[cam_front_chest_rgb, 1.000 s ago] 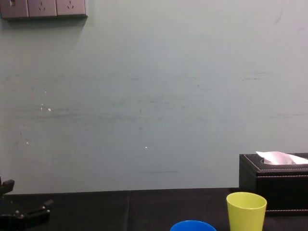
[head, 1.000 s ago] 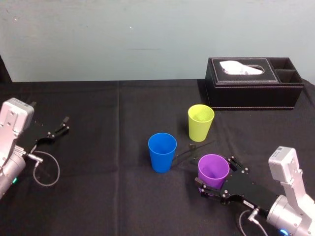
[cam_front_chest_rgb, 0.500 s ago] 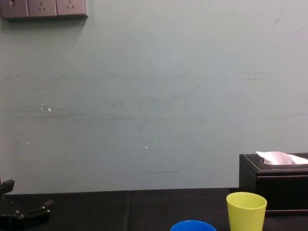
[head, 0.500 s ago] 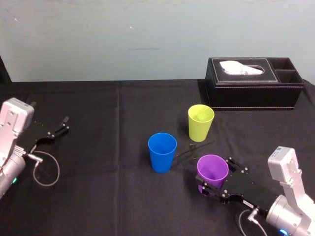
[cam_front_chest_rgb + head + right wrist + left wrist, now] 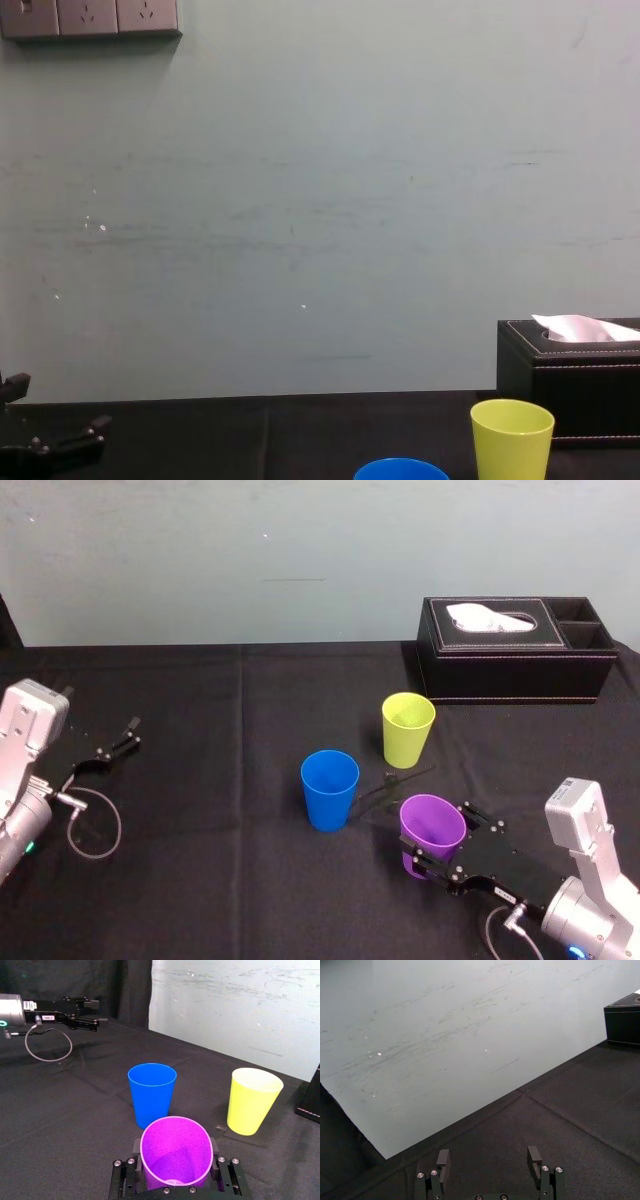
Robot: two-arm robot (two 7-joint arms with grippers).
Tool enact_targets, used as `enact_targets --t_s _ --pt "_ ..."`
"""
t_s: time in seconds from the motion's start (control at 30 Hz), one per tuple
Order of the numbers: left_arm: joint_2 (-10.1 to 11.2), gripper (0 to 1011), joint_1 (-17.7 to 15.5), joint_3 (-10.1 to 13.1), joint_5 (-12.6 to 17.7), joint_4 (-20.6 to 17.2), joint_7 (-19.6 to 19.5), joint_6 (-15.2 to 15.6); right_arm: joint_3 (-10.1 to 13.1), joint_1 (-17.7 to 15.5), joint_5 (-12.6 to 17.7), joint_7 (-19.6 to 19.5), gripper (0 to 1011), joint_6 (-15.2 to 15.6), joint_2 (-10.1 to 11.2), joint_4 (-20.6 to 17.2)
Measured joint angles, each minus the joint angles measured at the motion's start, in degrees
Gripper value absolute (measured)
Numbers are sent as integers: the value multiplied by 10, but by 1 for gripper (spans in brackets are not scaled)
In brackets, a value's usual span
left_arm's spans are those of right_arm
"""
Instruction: Stack the three plastic cups sequentially using one hand.
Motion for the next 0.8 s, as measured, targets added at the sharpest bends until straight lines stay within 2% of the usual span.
enact_targets --t_s 0.5,0.8 --pt "0 1010 0 0 0 0 0 0 4 -5 -4 -9 735 4 1 -10" --pt "0 1010 0 0 0 0 0 0 25 -16 -3 -28 735 40 8 -56"
